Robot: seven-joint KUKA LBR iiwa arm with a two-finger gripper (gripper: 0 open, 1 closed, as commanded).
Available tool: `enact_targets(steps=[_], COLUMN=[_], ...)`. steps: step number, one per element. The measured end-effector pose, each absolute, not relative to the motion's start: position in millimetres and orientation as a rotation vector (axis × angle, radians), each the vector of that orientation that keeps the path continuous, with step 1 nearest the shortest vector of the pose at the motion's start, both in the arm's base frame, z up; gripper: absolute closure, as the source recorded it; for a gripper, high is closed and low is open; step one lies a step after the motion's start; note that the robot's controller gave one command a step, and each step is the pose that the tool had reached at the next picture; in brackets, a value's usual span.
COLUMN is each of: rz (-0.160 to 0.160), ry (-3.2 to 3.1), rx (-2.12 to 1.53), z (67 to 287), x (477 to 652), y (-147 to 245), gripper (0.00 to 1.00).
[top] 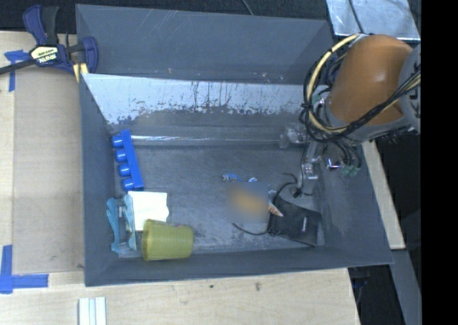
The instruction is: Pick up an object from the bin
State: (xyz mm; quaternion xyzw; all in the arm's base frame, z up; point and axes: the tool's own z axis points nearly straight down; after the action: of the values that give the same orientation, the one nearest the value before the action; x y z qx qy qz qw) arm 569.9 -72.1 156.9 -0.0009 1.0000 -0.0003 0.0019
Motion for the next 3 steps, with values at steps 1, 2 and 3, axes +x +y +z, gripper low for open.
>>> enact_targets(steps=[1,2,3], rz=[-0.001,-0.006,-0.003], ry=[3.138,3.128,3.12], rx=[-0.003,-0.111,-0.286], z=[157,139,84], x=[569.9,565.0,555.3], y=[-72,-61,-29], gripper=[0.0,0.0,0.0])
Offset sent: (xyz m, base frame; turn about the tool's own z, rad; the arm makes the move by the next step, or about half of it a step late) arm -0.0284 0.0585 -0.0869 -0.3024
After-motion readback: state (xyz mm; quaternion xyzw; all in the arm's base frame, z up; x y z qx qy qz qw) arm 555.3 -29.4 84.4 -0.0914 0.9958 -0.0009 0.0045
